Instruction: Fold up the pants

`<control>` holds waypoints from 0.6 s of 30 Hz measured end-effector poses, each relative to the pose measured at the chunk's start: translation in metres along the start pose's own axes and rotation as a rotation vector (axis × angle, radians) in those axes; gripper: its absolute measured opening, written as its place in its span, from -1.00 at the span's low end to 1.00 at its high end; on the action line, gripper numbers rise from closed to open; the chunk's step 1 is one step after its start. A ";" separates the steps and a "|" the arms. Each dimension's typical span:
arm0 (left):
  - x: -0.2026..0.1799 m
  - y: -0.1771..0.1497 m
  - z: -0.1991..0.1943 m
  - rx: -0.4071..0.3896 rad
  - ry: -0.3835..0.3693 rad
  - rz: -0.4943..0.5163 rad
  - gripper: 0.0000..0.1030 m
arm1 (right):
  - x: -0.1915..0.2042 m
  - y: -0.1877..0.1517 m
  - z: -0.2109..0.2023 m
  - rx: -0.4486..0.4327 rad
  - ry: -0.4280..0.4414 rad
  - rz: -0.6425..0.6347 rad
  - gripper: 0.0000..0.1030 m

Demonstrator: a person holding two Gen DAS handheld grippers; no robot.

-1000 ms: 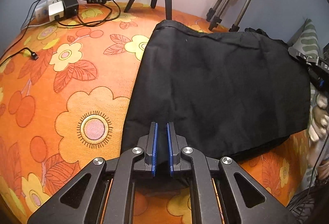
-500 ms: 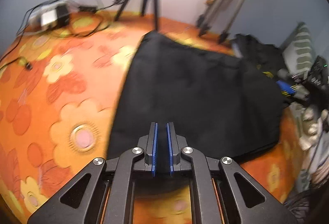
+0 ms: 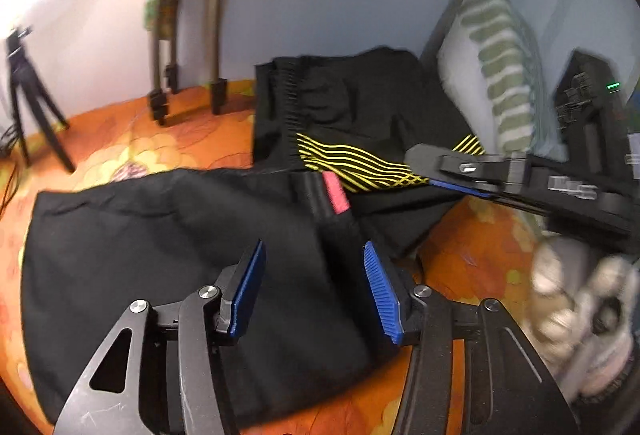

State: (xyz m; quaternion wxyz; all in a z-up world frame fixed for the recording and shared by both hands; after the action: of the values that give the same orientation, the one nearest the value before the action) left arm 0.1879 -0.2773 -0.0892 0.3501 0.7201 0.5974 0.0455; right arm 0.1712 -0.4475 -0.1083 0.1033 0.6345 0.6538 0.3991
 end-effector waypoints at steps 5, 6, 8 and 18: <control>0.014 0.002 0.027 -0.012 0.111 0.003 -0.40 | -0.019 -0.001 -0.012 -0.016 0.038 0.052 0.07; 0.025 0.002 0.027 -0.009 0.101 -0.031 -0.47 | -0.021 -0.002 -0.013 -0.014 0.044 0.051 0.07; 0.038 0.003 0.023 -0.025 0.098 -0.070 -0.65 | -0.022 -0.004 -0.013 -0.007 0.052 0.044 0.06; 0.087 -0.007 0.003 -0.061 0.006 -0.231 -0.81 | -0.002 -0.012 0.020 0.056 0.227 0.070 0.02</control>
State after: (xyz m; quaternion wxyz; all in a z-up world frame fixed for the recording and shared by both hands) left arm 0.2086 -0.2008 -0.1259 0.3731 0.6354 0.6756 0.0252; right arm 0.1756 -0.4403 -0.1300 -0.0035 0.6103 0.6496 0.4533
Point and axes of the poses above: each gripper's, at about its wrist camera, not at the fingertips, and z roughly the way its jaws point, x to its left, y to its top, the point moved 1 cm from there along z, roughly the way its jaws point, and after that the axes turned 13 degrees about -z, right-handed, at the moved point
